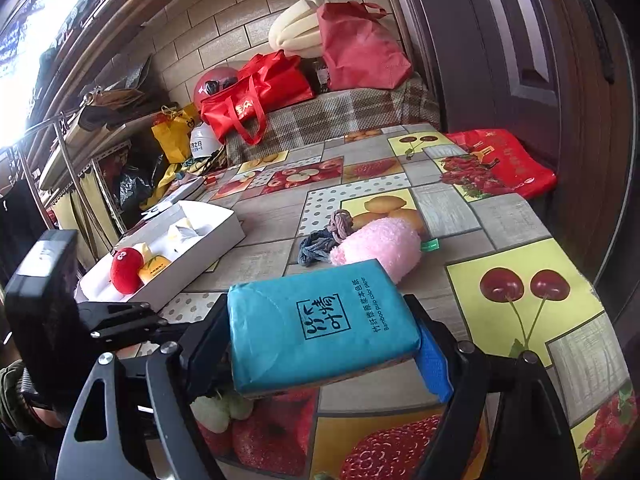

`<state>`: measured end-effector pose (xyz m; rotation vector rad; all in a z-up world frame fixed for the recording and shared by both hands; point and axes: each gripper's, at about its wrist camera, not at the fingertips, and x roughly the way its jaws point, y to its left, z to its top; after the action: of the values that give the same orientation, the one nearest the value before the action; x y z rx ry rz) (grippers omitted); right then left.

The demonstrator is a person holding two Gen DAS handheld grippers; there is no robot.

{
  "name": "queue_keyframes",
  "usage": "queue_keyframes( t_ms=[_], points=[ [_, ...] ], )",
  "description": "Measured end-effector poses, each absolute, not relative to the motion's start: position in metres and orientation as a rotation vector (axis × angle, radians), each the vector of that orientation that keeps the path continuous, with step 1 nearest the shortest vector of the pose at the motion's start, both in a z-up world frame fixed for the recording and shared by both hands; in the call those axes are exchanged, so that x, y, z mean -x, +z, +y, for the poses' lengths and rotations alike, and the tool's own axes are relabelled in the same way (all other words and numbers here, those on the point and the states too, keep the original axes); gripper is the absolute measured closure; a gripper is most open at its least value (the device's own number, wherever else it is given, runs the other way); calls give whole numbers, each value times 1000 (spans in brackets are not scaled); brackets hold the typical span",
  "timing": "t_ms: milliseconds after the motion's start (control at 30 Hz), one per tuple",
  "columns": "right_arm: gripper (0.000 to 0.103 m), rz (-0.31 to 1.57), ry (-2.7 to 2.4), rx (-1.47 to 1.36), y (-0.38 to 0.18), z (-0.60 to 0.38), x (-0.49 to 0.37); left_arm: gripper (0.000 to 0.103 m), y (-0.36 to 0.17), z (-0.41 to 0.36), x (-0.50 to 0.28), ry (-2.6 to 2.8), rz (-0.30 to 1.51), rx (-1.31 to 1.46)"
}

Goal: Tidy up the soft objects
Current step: 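Grasp the teal tissue pack with the right tool while the left tool grasps the braided rope toy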

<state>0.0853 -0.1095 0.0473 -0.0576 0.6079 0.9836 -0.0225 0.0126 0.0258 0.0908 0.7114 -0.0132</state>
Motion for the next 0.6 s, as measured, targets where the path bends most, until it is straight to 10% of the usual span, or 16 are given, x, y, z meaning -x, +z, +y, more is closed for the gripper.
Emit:
queue_keyframes(
  t_ms=[600],
  points=[
    [21,437,983,132,58,-83,-41,65,63,64,121,125,353,35]
  ],
)
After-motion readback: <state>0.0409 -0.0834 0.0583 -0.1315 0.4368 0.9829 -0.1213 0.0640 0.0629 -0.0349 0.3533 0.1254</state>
